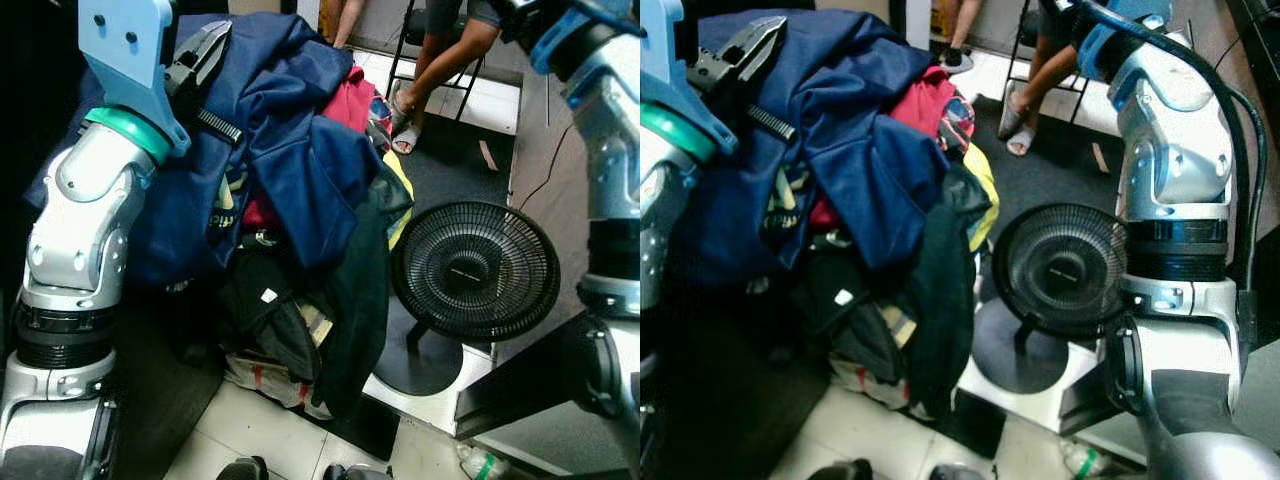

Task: Clothes washing

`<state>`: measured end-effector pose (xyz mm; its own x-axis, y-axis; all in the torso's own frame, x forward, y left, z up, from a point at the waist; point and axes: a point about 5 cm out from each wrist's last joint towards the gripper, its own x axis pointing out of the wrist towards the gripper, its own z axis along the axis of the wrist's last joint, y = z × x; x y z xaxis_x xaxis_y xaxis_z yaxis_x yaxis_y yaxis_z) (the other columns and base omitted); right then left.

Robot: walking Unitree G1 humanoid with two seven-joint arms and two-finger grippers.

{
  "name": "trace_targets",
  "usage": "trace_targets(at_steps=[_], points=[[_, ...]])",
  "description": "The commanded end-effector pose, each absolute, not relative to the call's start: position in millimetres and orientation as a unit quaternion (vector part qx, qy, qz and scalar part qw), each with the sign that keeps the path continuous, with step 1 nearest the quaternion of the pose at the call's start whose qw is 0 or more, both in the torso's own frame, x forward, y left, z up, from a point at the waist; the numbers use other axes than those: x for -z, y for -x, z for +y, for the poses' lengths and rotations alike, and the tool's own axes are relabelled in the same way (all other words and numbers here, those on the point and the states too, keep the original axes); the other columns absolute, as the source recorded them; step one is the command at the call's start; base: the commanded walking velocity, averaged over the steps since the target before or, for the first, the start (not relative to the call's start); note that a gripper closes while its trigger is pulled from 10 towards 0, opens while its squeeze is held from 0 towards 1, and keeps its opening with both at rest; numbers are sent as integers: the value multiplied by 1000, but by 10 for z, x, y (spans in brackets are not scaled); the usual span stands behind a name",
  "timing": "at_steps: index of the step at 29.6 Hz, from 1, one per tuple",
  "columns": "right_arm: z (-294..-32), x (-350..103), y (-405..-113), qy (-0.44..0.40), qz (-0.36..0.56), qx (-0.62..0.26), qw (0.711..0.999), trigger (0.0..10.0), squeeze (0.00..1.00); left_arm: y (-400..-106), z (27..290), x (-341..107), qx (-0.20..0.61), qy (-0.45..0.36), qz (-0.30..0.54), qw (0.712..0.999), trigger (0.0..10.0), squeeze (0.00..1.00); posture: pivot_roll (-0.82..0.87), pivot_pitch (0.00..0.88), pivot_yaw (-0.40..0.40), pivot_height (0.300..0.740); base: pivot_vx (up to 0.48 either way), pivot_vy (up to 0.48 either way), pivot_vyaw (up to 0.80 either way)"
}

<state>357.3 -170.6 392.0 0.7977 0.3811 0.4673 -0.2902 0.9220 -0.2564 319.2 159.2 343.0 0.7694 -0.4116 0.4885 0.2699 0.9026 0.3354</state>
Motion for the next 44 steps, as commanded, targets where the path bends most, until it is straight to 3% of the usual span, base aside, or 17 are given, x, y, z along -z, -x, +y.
trace_targets(at_steps=[1, 2, 3, 4, 9, 11, 13, 15, 18, 23, 29, 34, 35, 44], points=[[-1652, -3795, -3605, 70, -239, -202, 947, 10000, 0, -3219, 1569, -3414, 182, -126, -278, 935, 10000, 0, 65, 29, -4, 740, 0, 0, 0], [-1546, -3687, -3616, 49, -223, -231, 946, 9255, 0, -3235, 1574, -3418, 179, -126, -276, 936, 10000, 0, 65, 29, -4, 740, 0, 0, 0], [-1476, -3623, -3618, 36, -214, -249, 944, 9255, 0, -3244, 1577, -3423, 177, -126, -276, 936, 10000, 0, 65, 29, -4, 740, 0, 0, 0], [-1369, -3576, -3609, 11, -211, -275, 938, 10000, 0, -3251, 1588, -3425, 176, -122, -274, 938, 10000, 0, 70, 28, 0, 740, 0, 0, 0], [-1130, -3529, -3588, -46, -204, -331, 920, 10000, 0, -3276, 1625, -3411, 168, -117, -267, 942, 10000, 0, 75, 23, 2, 740, 0, 0, 0], [-855, -3441, -3586, -94, -181, -391, 897, 10000, 0, -3295, 1651, -3378, 158, -119, -259, 945, 10000, 0, 83, 21, 0, 740, 0, 0, 0], [-855, -3441, -3586, -94, -181, -391, 897, 10000, 0, -3295, 1651, -3378, 158, -119, -259, 945, 10000, 0, 83, 21, 0, 740, 0, 0, 0], [-585, -3348, -3663, -89, -149, -415, 893, 10000, 0, -3289, 1673, -3354, 154, -119, -256, 947, 10000, 0, 99, 15, -10, 740, 0, 0, 0], [-398, -3245, -3773, -42, -111, -408, 905, 10000, 0, -3278, 1706, -3342, 148, -121, -255, 948, 10000, 0, 108, 11, -17, 740, 0, 0, 0], [-336, -3130, -3871, 8, -79, -386, 919, 10000, 0, -3270, 1729, -3336, 144, -123, -254, 949, 10000, 0, 115, 10, -26, 740, 0, 0, 0], [-505, -2937, -4009, 99, -39, -346, 932, 10000, 0, -3241, 1783, -3294, 132, -125, -249, 951, 10000, 0, 124, 13, -40, 740, 0, 0, 0], [-530, -2844, -4015, 89, -19, -362, 928, 10000, 0, -3237, 1791, -3281, 129, -126, -247, 952, 10000, 0, 123, 17, -37, 740, 0, 0, 0], [-523, -2838, -4003, 84, -19, -371, 925, 0, 0, -3237, 1793, -3276, 128, -125, -246, 953, 10000, 0, 120, 22, -35, 740, 0, 0, 0], [-440, -2894, -4005, -1, -33, -392, 919, 0, 0, -3237, 1807, -3242, 121, -124, -239, 955, 10000, 0, 126, 35, -32, 740, 0, 0, 0]])
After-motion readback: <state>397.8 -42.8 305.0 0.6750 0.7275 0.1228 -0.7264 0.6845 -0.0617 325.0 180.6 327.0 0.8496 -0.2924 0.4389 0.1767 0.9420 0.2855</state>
